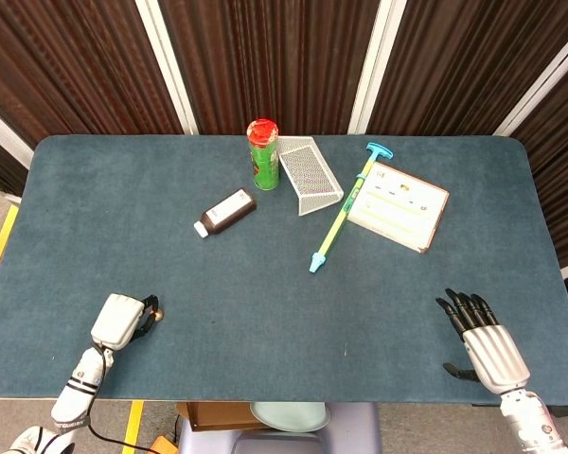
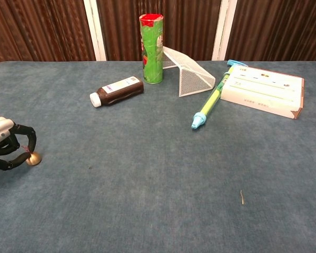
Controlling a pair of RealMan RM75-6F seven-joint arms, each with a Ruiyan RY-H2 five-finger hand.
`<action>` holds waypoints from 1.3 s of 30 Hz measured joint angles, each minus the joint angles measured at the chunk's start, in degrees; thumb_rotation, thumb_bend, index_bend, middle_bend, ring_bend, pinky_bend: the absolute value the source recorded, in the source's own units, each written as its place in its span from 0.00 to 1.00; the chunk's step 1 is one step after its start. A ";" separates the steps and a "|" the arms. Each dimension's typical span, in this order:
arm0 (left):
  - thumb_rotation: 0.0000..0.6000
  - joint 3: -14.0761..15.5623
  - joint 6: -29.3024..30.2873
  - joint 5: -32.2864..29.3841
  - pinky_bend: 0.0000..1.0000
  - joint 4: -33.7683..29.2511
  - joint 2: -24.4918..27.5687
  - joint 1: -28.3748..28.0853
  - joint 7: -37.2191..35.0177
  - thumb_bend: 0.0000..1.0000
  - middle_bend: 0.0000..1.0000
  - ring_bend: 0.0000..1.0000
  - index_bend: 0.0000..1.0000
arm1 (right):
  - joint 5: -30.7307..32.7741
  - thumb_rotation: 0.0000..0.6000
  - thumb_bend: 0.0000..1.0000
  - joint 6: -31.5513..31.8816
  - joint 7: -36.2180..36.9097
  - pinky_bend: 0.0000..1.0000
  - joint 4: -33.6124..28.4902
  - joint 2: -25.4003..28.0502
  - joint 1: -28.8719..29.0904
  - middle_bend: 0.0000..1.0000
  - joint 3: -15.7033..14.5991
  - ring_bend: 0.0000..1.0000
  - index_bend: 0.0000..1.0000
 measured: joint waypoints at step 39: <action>1.00 -0.85 -0.07 -1.37 1.00 -6.07 4.14 0.43 0.98 0.45 1.00 1.00 0.65 | -0.14 1.00 0.18 -1.19 -0.18 0.00 0.10 -0.28 0.51 0.00 -0.47 0.00 0.00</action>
